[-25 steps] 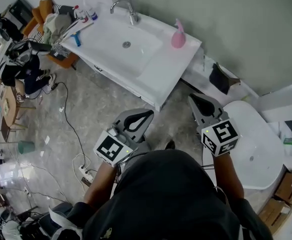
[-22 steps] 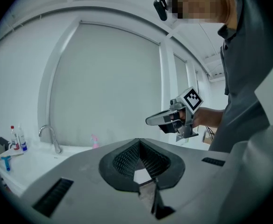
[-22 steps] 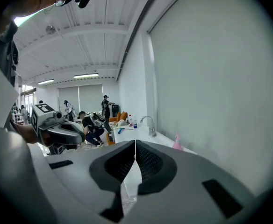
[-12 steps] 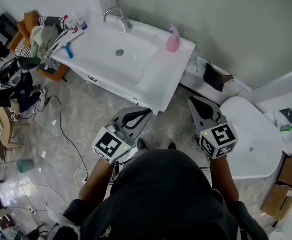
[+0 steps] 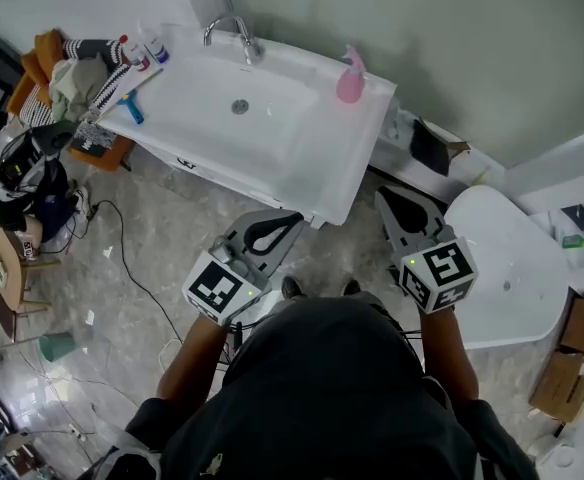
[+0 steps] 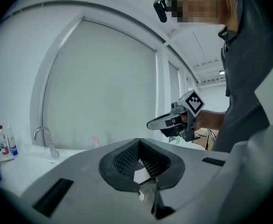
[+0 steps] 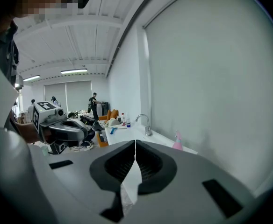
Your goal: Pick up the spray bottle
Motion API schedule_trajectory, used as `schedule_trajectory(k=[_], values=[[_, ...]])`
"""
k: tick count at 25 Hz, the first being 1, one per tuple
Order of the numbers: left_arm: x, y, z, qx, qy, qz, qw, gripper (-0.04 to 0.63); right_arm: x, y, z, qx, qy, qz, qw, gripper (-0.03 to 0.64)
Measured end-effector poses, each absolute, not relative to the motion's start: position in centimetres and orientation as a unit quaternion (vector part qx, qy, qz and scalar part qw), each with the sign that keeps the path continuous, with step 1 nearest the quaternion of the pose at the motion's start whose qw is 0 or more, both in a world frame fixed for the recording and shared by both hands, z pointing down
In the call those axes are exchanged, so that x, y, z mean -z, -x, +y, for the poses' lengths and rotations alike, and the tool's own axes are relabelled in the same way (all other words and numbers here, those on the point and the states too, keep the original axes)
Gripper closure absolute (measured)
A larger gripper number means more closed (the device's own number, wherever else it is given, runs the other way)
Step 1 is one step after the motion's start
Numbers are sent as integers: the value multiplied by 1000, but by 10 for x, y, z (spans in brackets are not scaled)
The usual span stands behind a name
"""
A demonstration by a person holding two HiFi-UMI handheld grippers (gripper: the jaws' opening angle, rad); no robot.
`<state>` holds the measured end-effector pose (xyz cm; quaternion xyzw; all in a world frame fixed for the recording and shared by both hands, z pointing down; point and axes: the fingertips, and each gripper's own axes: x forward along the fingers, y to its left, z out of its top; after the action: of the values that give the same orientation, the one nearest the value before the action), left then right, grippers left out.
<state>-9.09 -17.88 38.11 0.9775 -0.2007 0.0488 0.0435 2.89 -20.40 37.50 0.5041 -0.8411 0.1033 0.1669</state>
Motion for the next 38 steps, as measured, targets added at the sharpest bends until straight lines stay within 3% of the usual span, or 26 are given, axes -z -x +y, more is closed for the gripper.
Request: schedule_trajectory(k=[11,38], values=[[-398,105,-198,-64,-968,-234,58,591,-389,-19,-231,-111,-475,-854,179,606],[-388,10,-256,-79,-959,-264,66,591,-402,-85,-308,-127,-420,-881,178,606]])
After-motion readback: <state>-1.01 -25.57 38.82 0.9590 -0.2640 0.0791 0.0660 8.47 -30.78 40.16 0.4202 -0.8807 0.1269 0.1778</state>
